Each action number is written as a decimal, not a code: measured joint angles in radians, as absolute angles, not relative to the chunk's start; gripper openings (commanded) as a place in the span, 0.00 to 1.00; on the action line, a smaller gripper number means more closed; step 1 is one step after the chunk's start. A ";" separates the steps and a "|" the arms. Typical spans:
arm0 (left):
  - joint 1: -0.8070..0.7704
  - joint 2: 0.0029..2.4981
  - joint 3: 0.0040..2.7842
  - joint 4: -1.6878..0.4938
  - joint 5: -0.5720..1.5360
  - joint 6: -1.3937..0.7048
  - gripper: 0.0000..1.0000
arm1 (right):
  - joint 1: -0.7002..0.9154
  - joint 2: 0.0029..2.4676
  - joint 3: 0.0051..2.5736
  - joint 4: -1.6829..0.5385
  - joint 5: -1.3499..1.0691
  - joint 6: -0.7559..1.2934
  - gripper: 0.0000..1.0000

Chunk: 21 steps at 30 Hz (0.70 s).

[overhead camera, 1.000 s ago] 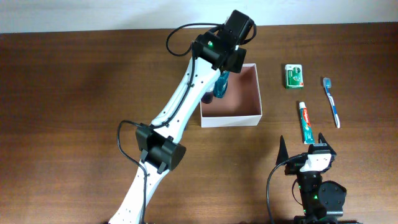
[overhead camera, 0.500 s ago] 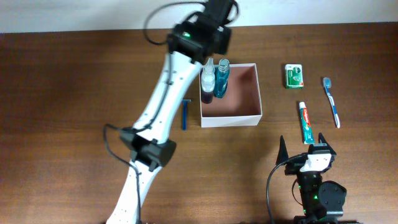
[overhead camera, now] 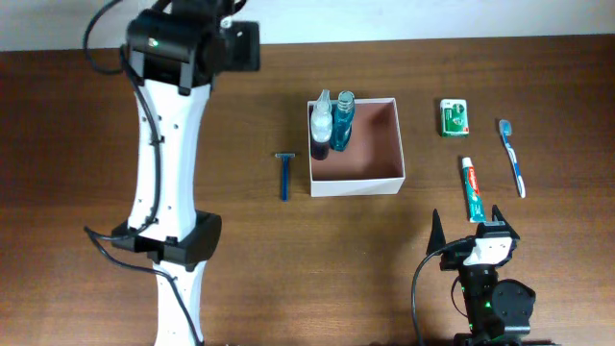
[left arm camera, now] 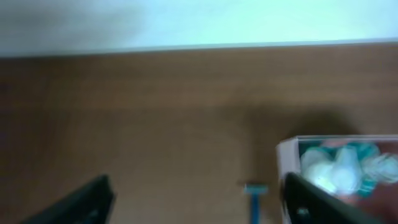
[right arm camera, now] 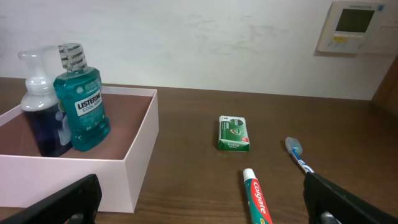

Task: Pack container
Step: 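Raise the left gripper and move it back toward the razor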

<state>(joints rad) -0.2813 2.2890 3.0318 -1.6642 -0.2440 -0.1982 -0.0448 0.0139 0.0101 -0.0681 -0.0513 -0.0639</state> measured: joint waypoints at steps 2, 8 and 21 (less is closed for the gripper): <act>-0.263 2.289 3.029 -1.684 -0.244 -0.197 0.99 | -0.045 0.014 0.010 -0.068 -0.051 -0.064 0.99; -0.184 2.289 3.029 -1.686 -0.233 -0.203 1.00 | -0.045 0.014 0.010 -0.068 -0.051 -0.064 0.99; -0.117 2.289 2.883 -1.686 -0.120 -0.206 0.99 | -0.045 0.014 0.010 -0.068 -0.051 -0.064 0.99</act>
